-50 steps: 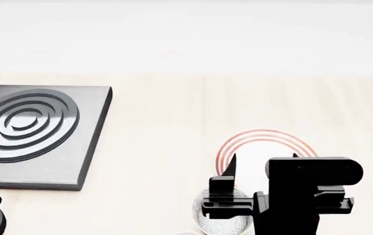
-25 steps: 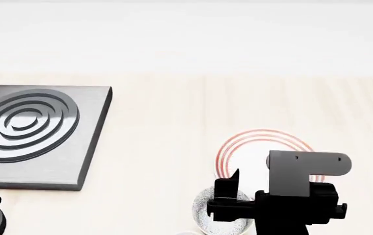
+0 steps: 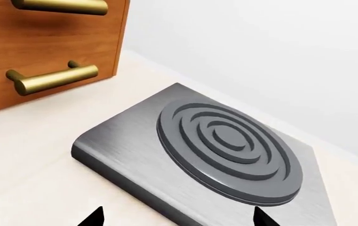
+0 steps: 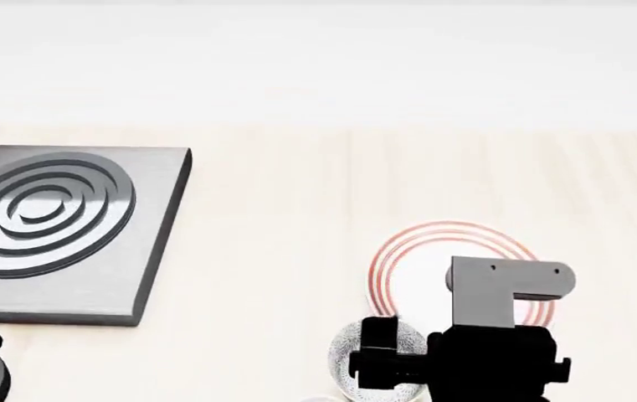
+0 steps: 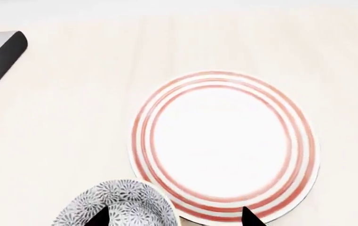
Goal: Pick the akita bowl between the plate and the ramekin and place it on the plate.
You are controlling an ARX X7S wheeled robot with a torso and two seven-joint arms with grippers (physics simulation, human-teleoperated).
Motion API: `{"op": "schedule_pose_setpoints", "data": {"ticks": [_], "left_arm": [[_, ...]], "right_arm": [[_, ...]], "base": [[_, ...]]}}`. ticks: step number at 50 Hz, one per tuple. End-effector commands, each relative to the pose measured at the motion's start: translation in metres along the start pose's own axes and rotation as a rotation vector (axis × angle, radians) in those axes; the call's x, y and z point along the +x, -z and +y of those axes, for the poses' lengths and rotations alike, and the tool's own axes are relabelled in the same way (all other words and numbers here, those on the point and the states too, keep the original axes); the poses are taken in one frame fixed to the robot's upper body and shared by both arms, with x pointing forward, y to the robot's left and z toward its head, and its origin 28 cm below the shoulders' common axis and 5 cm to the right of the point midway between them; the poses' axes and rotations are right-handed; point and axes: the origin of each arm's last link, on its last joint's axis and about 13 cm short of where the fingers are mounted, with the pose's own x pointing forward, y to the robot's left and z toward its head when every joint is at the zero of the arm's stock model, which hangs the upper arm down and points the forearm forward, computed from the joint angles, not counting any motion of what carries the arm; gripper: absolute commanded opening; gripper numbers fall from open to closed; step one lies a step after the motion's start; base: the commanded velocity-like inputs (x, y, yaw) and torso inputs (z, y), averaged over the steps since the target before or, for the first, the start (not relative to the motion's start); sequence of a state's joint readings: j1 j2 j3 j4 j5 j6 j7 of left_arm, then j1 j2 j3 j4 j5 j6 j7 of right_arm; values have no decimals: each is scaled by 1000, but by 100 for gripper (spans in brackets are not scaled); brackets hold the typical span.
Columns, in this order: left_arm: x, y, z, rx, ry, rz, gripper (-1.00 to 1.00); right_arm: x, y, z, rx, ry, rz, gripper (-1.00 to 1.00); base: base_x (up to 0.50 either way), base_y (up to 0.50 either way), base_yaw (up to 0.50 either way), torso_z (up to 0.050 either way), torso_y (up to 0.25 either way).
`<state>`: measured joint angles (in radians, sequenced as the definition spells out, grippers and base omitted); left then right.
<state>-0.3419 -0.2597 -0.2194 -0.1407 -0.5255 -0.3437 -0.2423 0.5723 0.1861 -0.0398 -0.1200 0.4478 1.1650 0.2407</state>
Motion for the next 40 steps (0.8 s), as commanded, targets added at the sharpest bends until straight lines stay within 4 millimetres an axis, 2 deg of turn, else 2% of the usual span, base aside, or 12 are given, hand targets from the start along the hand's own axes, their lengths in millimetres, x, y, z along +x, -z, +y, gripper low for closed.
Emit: {"op": "schedule_pose_setpoints", "data": {"ticks": [1,21,40], "left_arm": [[0,0,0,0,0,-1,100],[-1,0,0,3,2,-4,100],[-1,0,0,3,0,-4,100]], "right_arm": [[10,1,-2,39,-11,73,100],[30,5,-8,81,1,176,100],[27,10,-6,95,-56,244,100]], "base": [[0,0,0,0,0],[0,0,0,0,0],[0,0,0,0,0]]}}
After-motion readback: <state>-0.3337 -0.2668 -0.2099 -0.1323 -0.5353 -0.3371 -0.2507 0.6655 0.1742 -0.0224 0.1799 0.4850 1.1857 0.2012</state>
